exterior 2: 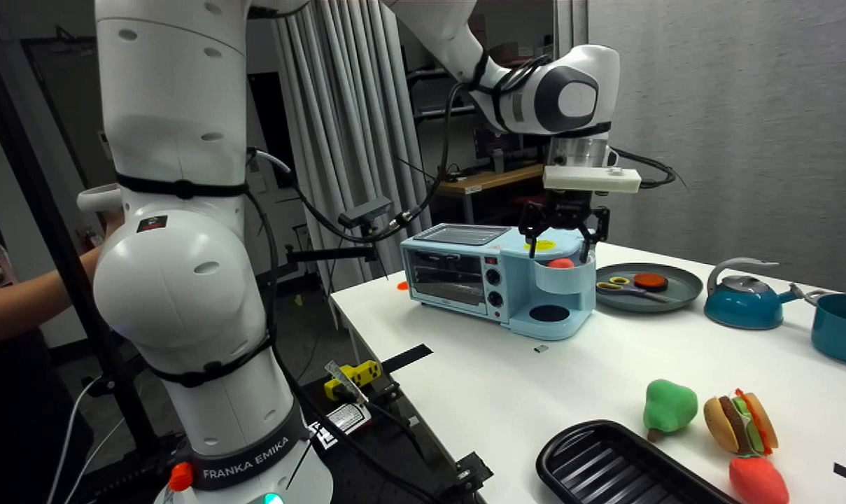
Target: Remove the orange plushy from the compartment and put it atop the toaster oven
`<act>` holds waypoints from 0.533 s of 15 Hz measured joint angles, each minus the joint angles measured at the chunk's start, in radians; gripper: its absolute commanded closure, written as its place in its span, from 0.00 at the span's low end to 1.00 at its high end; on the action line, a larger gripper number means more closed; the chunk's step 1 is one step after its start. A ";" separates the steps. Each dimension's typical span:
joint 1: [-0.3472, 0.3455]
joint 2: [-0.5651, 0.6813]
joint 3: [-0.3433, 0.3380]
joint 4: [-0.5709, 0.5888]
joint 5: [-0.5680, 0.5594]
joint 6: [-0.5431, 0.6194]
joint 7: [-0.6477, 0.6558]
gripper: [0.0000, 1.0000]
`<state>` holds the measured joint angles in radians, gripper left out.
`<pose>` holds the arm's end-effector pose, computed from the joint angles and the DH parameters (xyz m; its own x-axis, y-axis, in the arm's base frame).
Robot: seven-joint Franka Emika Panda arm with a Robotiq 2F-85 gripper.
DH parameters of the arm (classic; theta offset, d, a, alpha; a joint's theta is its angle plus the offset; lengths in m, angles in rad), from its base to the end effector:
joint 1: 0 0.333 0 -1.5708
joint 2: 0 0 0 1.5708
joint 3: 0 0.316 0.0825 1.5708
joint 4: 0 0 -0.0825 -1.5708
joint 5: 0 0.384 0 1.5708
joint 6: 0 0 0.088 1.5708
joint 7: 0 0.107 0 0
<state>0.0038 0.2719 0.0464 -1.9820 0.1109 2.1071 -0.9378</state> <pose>0.5849 0.0338 0.3186 0.6024 0.7982 -0.0090 0.7844 -0.5940 -0.1783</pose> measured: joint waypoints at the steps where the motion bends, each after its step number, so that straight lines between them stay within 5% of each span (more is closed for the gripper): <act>1: 0.000 0.012 0.008 0.010 0.000 0.000 -0.002 0.00; 8: -0.004 0.063 0.027 0.059 -0.001 -0.002 -0.017 0.00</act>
<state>-0.0003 0.3350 0.0735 -1.9233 0.1095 2.1052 -0.9551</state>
